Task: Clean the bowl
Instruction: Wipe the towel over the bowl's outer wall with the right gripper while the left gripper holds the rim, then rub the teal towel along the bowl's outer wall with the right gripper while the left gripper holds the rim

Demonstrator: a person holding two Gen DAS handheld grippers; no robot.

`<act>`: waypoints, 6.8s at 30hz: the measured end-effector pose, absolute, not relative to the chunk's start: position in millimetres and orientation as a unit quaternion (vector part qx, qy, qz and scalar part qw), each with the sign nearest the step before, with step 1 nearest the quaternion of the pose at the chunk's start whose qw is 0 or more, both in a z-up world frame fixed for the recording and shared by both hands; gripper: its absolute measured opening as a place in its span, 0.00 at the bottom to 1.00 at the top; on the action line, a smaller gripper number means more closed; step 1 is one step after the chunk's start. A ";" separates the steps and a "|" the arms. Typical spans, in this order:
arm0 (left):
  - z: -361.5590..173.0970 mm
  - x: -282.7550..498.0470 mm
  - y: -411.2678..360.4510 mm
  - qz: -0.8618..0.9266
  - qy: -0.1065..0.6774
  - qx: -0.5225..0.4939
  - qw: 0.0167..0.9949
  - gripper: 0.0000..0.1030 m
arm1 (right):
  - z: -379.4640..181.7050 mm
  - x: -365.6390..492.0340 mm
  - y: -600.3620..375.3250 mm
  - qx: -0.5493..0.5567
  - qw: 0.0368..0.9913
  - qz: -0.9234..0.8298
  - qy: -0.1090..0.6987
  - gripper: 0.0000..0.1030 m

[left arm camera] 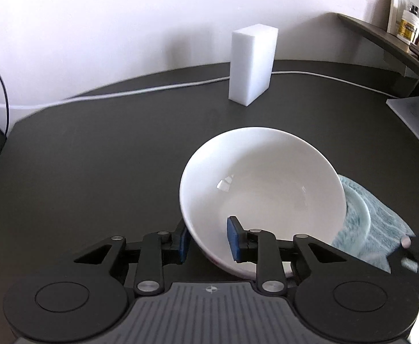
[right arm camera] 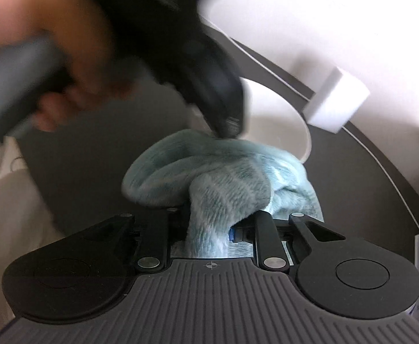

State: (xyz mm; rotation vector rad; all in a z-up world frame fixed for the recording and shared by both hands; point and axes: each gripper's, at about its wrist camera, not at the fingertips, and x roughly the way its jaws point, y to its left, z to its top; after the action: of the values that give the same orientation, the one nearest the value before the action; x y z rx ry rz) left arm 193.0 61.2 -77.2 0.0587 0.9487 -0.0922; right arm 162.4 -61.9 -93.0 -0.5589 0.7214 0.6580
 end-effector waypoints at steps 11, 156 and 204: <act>-70.1 192.0 59.3 -0.041 0.449 0.095 0.887 0.28 | -90.1 177.0 -84.9 -0.302 0.807 0.354 0.363 0.20; -82.2 200.0 67.1 0.007 0.418 0.157 0.895 0.31 | -90.8 213.8 -100.5 0.076 0.890 0.211 0.397 0.20; -74.0 180.8 39.6 -0.018 0.409 0.101 0.907 0.37 | -62.1 213.4 -145.3 0.048 0.898 0.208 0.386 0.18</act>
State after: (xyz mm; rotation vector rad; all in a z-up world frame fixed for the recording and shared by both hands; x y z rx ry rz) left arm 180.8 39.6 -74.0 0.2080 0.8441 -0.0381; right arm 213.4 -145.3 -62.1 0.0994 0.7990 0.4298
